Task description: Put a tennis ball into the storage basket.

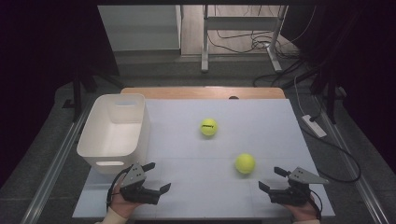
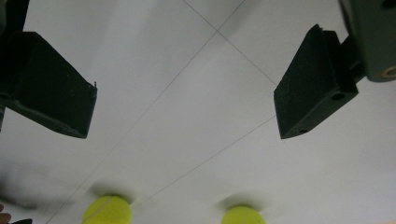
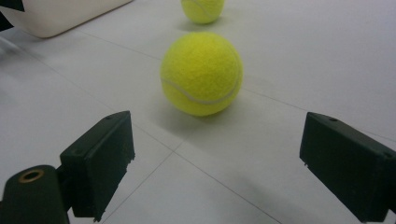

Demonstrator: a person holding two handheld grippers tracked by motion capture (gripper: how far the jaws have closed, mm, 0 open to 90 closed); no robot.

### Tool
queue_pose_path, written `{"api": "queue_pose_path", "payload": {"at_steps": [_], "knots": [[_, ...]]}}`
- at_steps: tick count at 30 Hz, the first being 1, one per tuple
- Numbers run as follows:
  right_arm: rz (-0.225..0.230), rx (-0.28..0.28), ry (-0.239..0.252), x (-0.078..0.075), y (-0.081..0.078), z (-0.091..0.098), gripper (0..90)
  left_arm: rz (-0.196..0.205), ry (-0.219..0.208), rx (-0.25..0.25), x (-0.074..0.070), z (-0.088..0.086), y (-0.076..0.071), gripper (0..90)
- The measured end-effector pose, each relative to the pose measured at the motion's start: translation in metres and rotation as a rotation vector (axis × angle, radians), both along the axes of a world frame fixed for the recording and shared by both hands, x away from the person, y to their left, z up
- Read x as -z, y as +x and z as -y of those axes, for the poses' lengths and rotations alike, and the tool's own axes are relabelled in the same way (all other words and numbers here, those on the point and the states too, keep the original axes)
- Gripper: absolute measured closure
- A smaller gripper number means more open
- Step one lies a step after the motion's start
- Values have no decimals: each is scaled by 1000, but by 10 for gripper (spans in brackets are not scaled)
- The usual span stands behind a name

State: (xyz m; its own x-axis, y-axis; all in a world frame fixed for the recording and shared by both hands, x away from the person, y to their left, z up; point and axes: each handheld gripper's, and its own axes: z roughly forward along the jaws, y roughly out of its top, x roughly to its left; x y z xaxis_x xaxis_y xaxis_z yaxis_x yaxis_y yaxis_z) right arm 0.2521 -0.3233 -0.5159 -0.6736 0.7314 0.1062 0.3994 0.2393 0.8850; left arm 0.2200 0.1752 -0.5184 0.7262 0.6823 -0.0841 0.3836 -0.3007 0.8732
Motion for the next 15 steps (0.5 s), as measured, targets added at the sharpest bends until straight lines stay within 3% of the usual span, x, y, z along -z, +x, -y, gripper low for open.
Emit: {"api": "queue_pose_path", "payload": {"at_steps": [15], "knots": [[-6, -21, 14, 2, 4, -4, 101, 13, -3, -18, -3, 0, -2, 72]]}}
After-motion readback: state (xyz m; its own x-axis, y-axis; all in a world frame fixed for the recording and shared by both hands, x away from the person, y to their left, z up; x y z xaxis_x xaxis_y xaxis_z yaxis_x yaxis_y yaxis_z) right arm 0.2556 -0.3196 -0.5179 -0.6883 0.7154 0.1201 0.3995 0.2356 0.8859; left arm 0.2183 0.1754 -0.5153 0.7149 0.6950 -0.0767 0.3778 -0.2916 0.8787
